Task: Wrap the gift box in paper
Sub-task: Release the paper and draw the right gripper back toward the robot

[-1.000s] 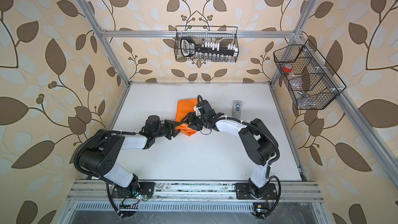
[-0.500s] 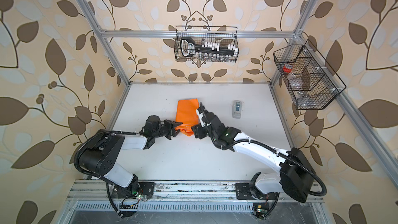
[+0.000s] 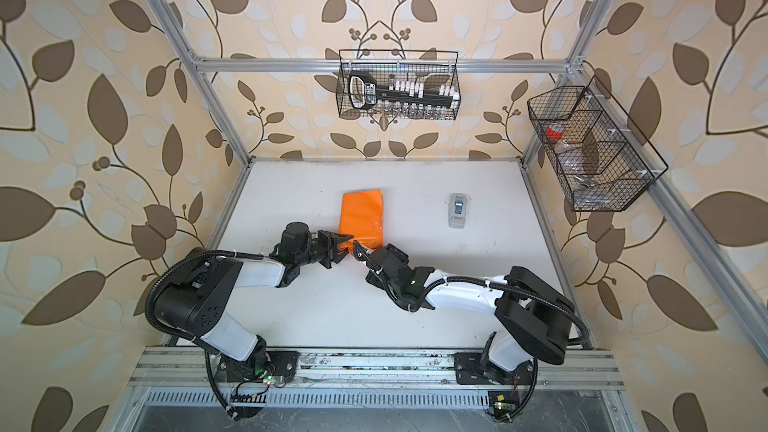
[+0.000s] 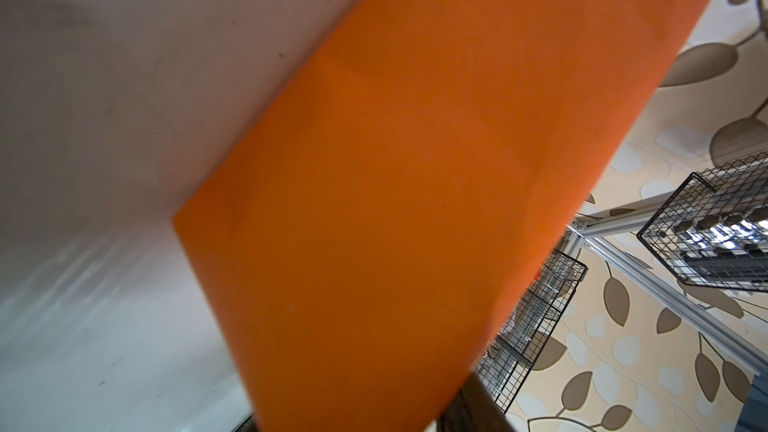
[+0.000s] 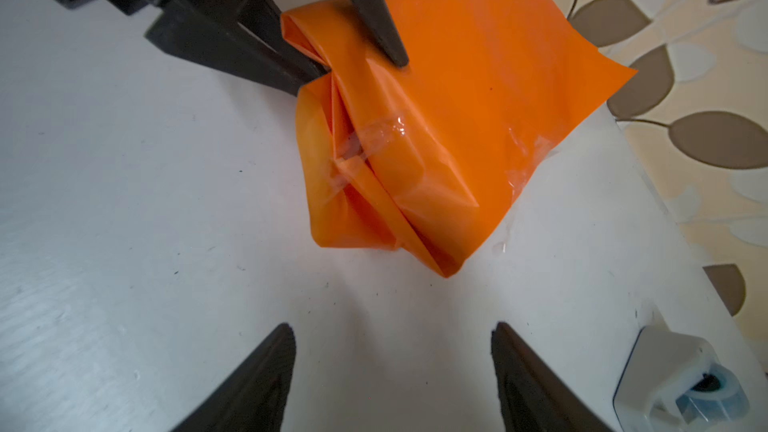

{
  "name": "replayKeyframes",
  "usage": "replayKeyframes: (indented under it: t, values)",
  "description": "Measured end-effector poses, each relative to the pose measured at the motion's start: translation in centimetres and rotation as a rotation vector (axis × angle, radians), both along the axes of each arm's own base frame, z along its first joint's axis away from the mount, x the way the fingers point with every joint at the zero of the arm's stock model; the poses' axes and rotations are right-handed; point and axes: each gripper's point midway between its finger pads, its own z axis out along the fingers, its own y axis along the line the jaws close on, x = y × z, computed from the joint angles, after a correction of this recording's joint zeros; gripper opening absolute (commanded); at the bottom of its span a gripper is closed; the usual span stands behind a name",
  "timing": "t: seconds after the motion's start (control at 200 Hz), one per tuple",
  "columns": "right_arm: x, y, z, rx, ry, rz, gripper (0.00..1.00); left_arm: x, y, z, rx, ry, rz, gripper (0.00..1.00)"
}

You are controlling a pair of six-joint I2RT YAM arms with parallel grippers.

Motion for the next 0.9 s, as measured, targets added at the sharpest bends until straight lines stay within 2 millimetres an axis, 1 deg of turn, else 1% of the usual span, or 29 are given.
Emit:
replayKeyframes:
  t: [0.04, 0.06, 0.08, 0.25, 0.32, 0.44, 0.55, 0.65, 0.785, 0.9]
  values:
    - [0.1, 0.3, 0.1, 0.002, -0.016, 0.016, 0.76, 0.1, 0.0, 0.0, 0.0, 0.0, 0.0, 0.4]
    - [0.2, 0.5, 0.2, 0.003, -0.024, 0.022, 0.8, 0.1, 0.0, 0.0, 0.0, 0.0, 0.0, 0.4]
    - [0.3, 0.6, 0.3, 0.006, -0.032, 0.029, 0.81, 0.1, 0.0, 0.0, 0.0, 0.0, 0.0, 0.4]
    - [0.3, 1.8, 1.1, 0.012, -0.098, 0.091, 0.82, 0.3, -0.1, 0.1, 0.0, 0.0, 0.0, 0.4]
    - [0.4, 2.2, 0.9, 0.003, -0.11, 0.113, 0.82, 0.3, -0.1, 0.0, 0.0, 0.0, 0.0, 0.4]
    - [0.1, 2.6, -0.3, -0.029, -0.099, 0.154, 0.82, 0.3, -0.1, 0.0, -0.002, 0.0, -0.001, 0.4]
    - [-0.1, 2.3, -1.0, -0.044, -0.092, 0.164, 0.82, 0.3, -0.2, 0.0, -0.004, 0.001, -0.003, 0.4]
    - [0.4, 2.1, -1.5, -0.056, -0.097, 0.153, 0.82, 0.3, -0.2, 0.0, -0.004, 0.002, -0.003, 0.4]
    - [1.6, 1.5, -2.5, -0.074, -0.107, 0.119, 0.82, 0.3, -0.2, 0.0, -0.006, 0.001, -0.005, 0.4]
    - [3.1, 0.2, -3.2, -0.081, -0.102, 0.07, 0.81, 0.3, -0.2, 0.0, -0.008, -0.001, -0.006, 0.4]
